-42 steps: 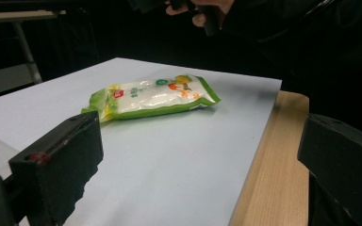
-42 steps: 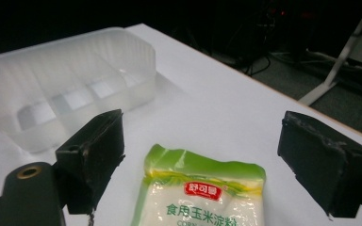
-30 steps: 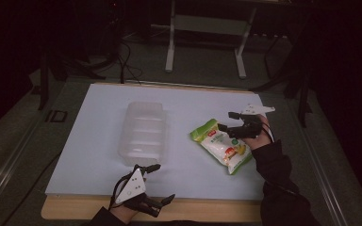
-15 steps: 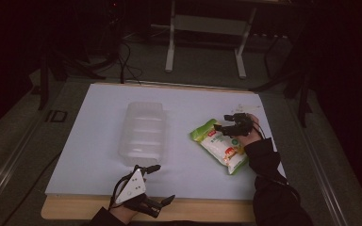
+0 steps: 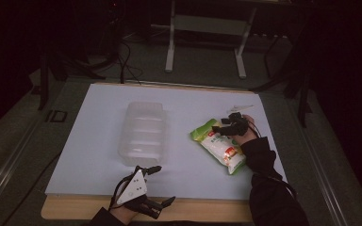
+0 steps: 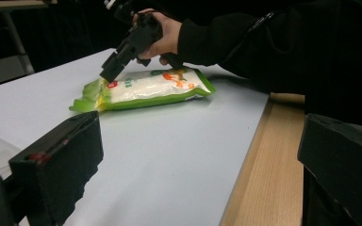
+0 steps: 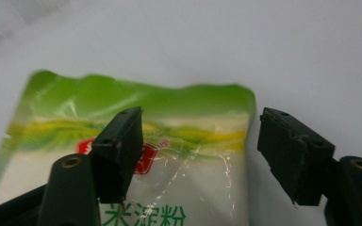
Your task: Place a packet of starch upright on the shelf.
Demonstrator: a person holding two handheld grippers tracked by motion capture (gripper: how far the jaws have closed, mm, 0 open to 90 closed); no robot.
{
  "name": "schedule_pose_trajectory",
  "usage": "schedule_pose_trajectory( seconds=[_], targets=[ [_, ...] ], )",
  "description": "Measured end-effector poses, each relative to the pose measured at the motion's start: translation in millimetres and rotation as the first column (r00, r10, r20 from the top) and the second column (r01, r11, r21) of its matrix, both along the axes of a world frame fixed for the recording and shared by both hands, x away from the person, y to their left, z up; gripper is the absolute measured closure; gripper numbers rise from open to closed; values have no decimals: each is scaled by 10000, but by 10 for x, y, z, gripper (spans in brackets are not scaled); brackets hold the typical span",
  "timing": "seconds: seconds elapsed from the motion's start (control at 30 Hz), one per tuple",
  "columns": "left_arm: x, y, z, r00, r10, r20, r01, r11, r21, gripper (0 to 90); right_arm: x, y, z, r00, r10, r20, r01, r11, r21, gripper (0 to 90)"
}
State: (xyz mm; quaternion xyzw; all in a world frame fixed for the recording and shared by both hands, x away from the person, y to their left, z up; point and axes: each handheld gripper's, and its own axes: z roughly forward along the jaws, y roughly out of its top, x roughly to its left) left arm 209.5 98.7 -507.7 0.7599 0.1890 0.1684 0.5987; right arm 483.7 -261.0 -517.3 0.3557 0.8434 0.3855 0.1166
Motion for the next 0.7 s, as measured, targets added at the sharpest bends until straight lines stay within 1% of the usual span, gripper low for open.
schedule_pose_trajectory(
  seconds=[0.03,0.1,0.17,0.2,0.23,0.27,0.3,0.37,0.47,0.53,0.63,0.7],
  targets=[
    [1,0,0,10000,1,-7,-1,10000,-2,11,11,12,-17,9999,-58,-119,56,9998,-194,287],
    [2,2,-1,10000,16,-7,-16,10000,-8,11,23,18,-28,9996,-115,-254,110,9997,-222,284],
    [5,2,-3,10000,20,-41,-20,10000,-23,11,47,21,-45,9979,-182,-628,164,9994,-293,285],
    [7,1,-5,10000,21,-66,-21,10000,-6,11,48,32,-57,9974,-181,-697,153,9991,-401,288],
    [8,-1,-7,10000,13,-90,-13,10000,-6,11,51,39,-71,9963,-157,-842,122,9990,-421,319],
    [9,-3,-9,10000,-1,-96,1,10000,3,11,58,31,-71,9943,-147,-1053,118,9995,-285,364],
    [10,-6,-11,9999,-30,-101,31,10000,29,11,69,20,-75,9892,-241,-1447,236,9997,-45,370],
    [11,-13,-15,9999,-50,-103,50,10000,51,11,67,18,-73,9873,-269,-1565,274,9996,11,415],
    [8,-24,-19,9999,-97,-134,98,9999,84,11,62,35,-59,9838,-533,-1709,523,9986,-100,505],
    [5,-29,-19,9998,-130,-131,131,9999,110,11,49,48,-48,9830,-723,-1688,689,9973,-262,563],
    [3,-27,-19,9999,-73,-107,74,9999,84,11,23,53,-36,9810,-907,-1716,849,9955,-410,675],
    [11,-18,-16,9999,4,-113,-4,10000,11,11,18,52,-28,9792,-933,-1802,859,9951,-485,748]
  ],
)
